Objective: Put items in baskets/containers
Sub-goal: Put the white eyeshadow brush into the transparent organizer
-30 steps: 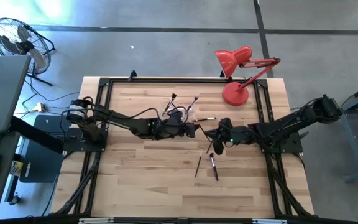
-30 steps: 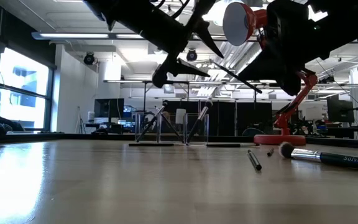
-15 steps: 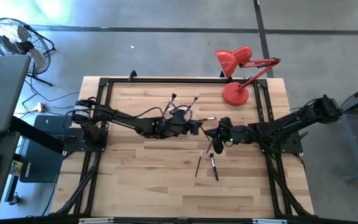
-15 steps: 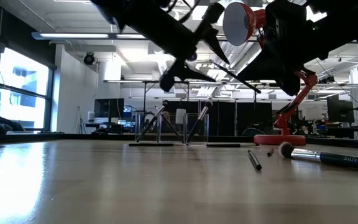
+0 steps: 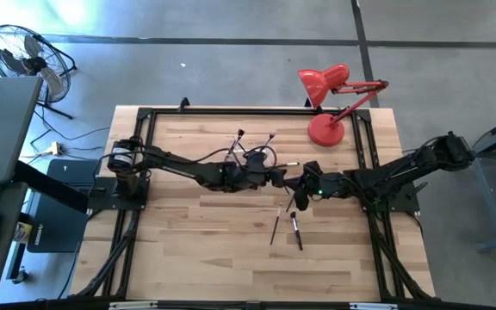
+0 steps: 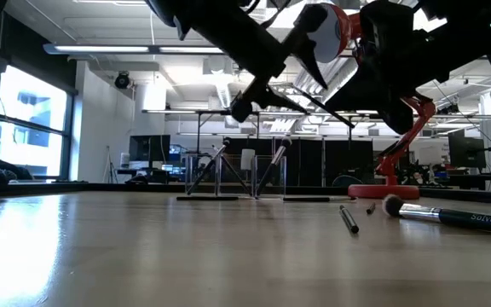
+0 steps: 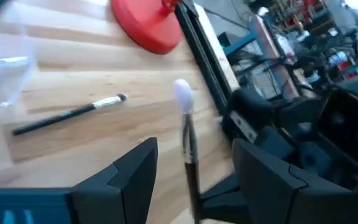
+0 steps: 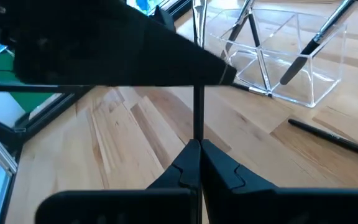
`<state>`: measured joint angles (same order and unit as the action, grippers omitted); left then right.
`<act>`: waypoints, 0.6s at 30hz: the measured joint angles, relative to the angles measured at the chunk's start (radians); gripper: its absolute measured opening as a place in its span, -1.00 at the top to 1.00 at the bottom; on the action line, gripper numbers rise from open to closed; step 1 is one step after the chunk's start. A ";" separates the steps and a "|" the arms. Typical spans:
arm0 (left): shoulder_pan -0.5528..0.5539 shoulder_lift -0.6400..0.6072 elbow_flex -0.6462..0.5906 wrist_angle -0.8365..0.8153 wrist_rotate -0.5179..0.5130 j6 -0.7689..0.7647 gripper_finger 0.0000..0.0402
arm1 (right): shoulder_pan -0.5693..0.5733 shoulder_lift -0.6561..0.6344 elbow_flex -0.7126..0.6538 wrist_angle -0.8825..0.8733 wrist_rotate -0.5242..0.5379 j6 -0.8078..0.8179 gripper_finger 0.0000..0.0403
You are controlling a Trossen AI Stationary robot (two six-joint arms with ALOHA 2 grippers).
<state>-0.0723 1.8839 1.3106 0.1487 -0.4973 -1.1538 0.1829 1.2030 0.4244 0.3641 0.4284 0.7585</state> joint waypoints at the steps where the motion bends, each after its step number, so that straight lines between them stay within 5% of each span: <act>1: 0.000 0.000 0.000 0.010 -0.006 -0.004 -0.03 | 0.000 0.000 0.000 0.000 0.003 0.003 1.00; 8: 0.000 -0.002 0.002 0.016 -0.012 -0.049 -0.01 | 0.000 0.000 0.000 0.001 0.009 0.029 1.00; 18: 0.001 -0.002 0.002 0.035 -0.042 -0.056 0.28 | 0.000 0.000 0.000 0.000 0.018 0.049 1.00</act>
<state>-0.0712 1.8816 1.3121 0.1840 -0.5396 -1.2095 0.1825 1.2030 0.4244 0.3641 0.4463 0.8080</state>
